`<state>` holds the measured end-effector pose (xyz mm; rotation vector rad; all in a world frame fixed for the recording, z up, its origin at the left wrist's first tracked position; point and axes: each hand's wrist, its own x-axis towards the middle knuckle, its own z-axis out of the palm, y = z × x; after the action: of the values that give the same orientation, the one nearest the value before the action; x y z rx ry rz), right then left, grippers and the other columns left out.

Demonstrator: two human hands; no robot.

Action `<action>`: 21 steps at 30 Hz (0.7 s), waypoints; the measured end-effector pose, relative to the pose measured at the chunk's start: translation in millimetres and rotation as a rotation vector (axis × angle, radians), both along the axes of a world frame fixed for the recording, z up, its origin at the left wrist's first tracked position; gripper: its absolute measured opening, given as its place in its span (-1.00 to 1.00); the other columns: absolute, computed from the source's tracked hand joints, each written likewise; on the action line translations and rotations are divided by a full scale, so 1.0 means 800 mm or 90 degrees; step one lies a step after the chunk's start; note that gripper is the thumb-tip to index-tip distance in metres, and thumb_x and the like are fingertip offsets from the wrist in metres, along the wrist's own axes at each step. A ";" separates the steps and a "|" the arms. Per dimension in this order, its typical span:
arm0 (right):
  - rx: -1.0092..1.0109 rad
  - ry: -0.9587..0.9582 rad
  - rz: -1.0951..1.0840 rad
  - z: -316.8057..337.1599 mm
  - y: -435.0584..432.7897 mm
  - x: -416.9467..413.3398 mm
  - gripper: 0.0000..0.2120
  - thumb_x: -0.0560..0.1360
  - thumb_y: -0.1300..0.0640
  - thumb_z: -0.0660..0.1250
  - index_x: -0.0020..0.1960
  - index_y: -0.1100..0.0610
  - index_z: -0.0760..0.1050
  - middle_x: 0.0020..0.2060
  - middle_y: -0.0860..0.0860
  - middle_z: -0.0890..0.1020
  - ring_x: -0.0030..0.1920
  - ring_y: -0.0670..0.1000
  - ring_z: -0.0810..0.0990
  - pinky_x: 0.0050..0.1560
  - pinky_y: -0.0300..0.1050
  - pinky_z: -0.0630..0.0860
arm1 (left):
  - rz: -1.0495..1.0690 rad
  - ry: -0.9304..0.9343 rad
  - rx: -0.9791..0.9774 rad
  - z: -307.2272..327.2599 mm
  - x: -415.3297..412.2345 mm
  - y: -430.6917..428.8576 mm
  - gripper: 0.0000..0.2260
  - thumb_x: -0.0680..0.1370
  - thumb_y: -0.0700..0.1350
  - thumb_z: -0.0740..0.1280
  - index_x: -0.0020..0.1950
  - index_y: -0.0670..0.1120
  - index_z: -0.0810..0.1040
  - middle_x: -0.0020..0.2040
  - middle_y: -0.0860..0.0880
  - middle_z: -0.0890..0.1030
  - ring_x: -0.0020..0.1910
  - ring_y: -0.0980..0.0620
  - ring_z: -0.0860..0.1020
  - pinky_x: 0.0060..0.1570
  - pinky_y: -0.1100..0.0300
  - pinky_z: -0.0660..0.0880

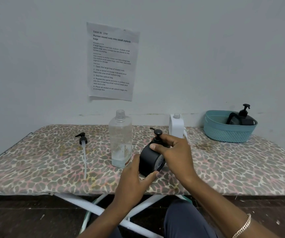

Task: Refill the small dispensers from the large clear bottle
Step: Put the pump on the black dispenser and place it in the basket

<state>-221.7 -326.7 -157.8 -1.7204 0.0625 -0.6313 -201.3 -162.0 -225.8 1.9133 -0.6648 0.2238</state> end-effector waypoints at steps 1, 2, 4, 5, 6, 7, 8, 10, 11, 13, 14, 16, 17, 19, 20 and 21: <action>0.005 -0.013 -0.010 -0.002 0.003 -0.001 -0.70 0.43 0.17 0.64 0.09 -0.12 0.74 -0.07 -0.28 0.76 -0.03 -0.30 0.71 -0.04 -0.46 0.56 | 0.005 -0.005 0.001 0.000 -0.001 0.000 -0.52 0.55 0.23 0.47 0.40 0.17 0.44 0.15 0.16 0.66 0.13 0.14 0.66 0.09 -0.03 0.64; 0.006 -0.024 -0.019 -0.003 0.005 -0.002 -0.69 0.43 0.17 0.63 0.00 -0.22 0.72 -0.10 -0.31 0.75 -0.04 -0.31 0.71 -0.06 -0.48 0.54 | 0.009 -0.009 0.003 0.000 -0.002 -0.001 -0.52 0.55 0.22 0.47 0.41 0.17 0.45 0.15 0.17 0.66 0.14 0.15 0.66 0.10 -0.01 0.64; -0.006 -0.037 -0.037 -0.003 0.010 -0.003 -0.64 0.43 0.15 0.63 -0.11 -0.33 0.65 -0.12 -0.36 0.73 -0.04 -0.31 0.70 -0.06 -0.47 0.54 | 0.022 -0.019 0.011 0.000 -0.004 -0.001 -0.52 0.54 0.22 0.47 0.41 0.16 0.46 0.13 0.20 0.65 0.13 0.19 0.65 0.08 0.04 0.63; -0.016 -0.041 -0.048 -0.003 0.012 -0.003 -0.64 0.43 0.13 0.63 -0.13 -0.35 0.64 -0.12 -0.37 0.73 -0.05 -0.31 0.70 -0.05 -0.45 0.55 | 0.031 -0.025 0.015 0.000 -0.005 -0.002 -0.52 0.54 0.23 0.47 0.39 0.16 0.47 0.11 0.21 0.64 0.11 0.20 0.65 0.07 0.06 0.63; -0.026 -0.044 -0.058 -0.004 0.014 -0.003 -0.65 0.43 0.11 0.63 -0.13 -0.36 0.63 -0.13 -0.38 0.72 -0.05 -0.30 0.70 -0.04 -0.42 0.55 | 0.040 -0.031 0.020 -0.001 -0.005 -0.002 -0.52 0.53 0.25 0.47 0.38 0.14 0.48 0.09 0.21 0.63 0.08 0.21 0.65 0.04 0.08 0.63; -0.034 -0.046 -0.064 -0.004 0.016 -0.003 -0.67 0.43 0.09 0.63 -0.12 -0.36 0.64 -0.13 -0.38 0.72 -0.05 -0.29 0.70 -0.02 -0.38 0.55 | 0.048 -0.035 0.027 -0.001 -0.006 -0.002 -0.52 0.53 0.26 0.47 0.37 0.13 0.48 0.06 0.21 0.63 0.06 0.21 0.65 0.02 0.09 0.63; -0.036 -0.047 -0.067 -0.004 0.017 -0.004 -0.69 0.43 0.07 0.62 -0.11 -0.34 0.65 -0.13 -0.38 0.72 -0.06 -0.29 0.70 -0.02 -0.35 0.56 | 0.055 -0.040 0.033 -0.002 -0.006 -0.003 -0.51 0.52 0.27 0.47 0.37 0.11 0.48 0.04 0.20 0.64 0.03 0.21 0.65 -0.01 0.11 0.63; -0.036 -0.054 -0.066 -0.003 0.019 -0.006 -0.73 0.44 0.06 0.62 -0.07 -0.31 0.67 -0.14 -0.36 0.73 -0.07 -0.28 0.70 -0.03 -0.38 0.56 | 0.069 -0.054 0.044 -0.002 -0.008 -0.003 -0.48 0.52 0.26 0.50 0.39 0.10 0.47 0.03 0.19 0.65 0.01 0.22 0.65 -0.03 0.17 0.62; -0.040 -0.059 -0.067 -0.003 0.020 -0.006 -0.74 0.44 0.06 0.62 -0.07 -0.30 0.68 -0.14 -0.35 0.73 -0.07 -0.28 0.70 -0.06 -0.42 0.55 | 0.077 -0.060 0.048 -0.002 -0.009 -0.003 -0.45 0.52 0.26 0.51 0.41 0.09 0.47 0.05 0.19 0.65 0.01 0.22 0.65 -0.02 0.18 0.61; -0.047 -0.065 -0.067 -0.002 0.021 -0.007 -0.72 0.44 0.07 0.62 -0.09 -0.31 0.67 -0.15 -0.36 0.73 -0.07 -0.29 0.70 -0.08 -0.48 0.51 | 0.088 -0.063 0.049 -0.001 -0.011 -0.003 -0.41 0.50 0.26 0.52 0.45 0.06 0.48 0.10 0.18 0.67 0.05 0.23 0.66 0.02 0.16 0.63; -0.048 -0.066 -0.064 -0.002 0.022 -0.008 -0.70 0.45 0.08 0.62 -0.09 -0.32 0.66 -0.14 -0.37 0.72 -0.07 -0.30 0.69 -0.07 -0.49 0.50 | 0.091 -0.063 0.050 0.001 -0.012 -0.003 -0.41 0.50 0.26 0.52 0.44 0.05 0.49 0.10 0.18 0.67 0.05 0.23 0.66 0.03 0.13 0.63; -0.048 -0.066 -0.057 -0.002 0.022 -0.008 -0.69 0.45 0.09 0.62 -0.07 -0.32 0.66 -0.13 -0.39 0.72 -0.04 -0.32 0.69 -0.05 -0.51 0.49 | 0.094 -0.068 0.057 0.003 -0.014 -0.003 -0.43 0.50 0.28 0.51 0.41 0.06 0.50 0.07 0.19 0.67 0.02 0.23 0.66 0.01 0.15 0.62; -0.050 -0.064 -0.056 -0.001 0.023 -0.009 -0.71 0.46 0.09 0.62 -0.04 -0.30 0.67 -0.12 -0.40 0.72 -0.03 -0.32 0.68 -0.04 -0.50 0.50 | 0.098 -0.072 0.063 0.004 -0.015 -0.003 -0.44 0.50 0.28 0.51 0.39 0.07 0.50 0.04 0.20 0.66 -0.01 0.24 0.65 -0.02 0.19 0.61; -0.054 -0.060 -0.055 0.000 0.023 -0.010 -0.76 0.46 0.08 0.61 -0.02 -0.24 0.70 -0.11 -0.36 0.73 -0.03 -0.30 0.69 -0.04 -0.48 0.51 | 0.115 -0.083 0.076 0.004 -0.017 -0.003 -0.46 0.49 0.28 0.52 0.36 0.06 0.51 -0.01 0.19 0.66 -0.07 0.22 0.64 -0.08 0.24 0.58; -0.053 -0.058 -0.055 -0.001 0.023 -0.010 -0.79 0.46 0.08 0.61 -0.05 -0.23 0.70 -0.13 -0.34 0.73 -0.05 -0.28 0.69 -0.05 -0.47 0.52 | 0.126 -0.084 0.083 0.004 -0.018 -0.003 -0.47 0.49 0.26 0.52 0.33 0.03 0.53 -0.02 0.16 0.66 -0.08 0.19 0.64 -0.10 0.22 0.58; -0.049 -0.056 -0.055 -0.001 0.024 -0.011 -0.81 0.46 0.07 0.61 -0.06 -0.21 0.71 -0.14 -0.31 0.74 -0.06 -0.26 0.70 -0.06 -0.45 0.53 | 0.138 -0.084 0.089 0.004 -0.020 -0.004 -0.49 0.49 0.25 0.53 0.30 0.00 0.54 -0.03 0.12 0.67 -0.09 0.15 0.65 -0.11 0.19 0.58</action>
<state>-230.1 -307.4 -158.7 -1.7697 0.0518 -0.7821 -217.4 -165.6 -222.9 2.1203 -0.5720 0.4543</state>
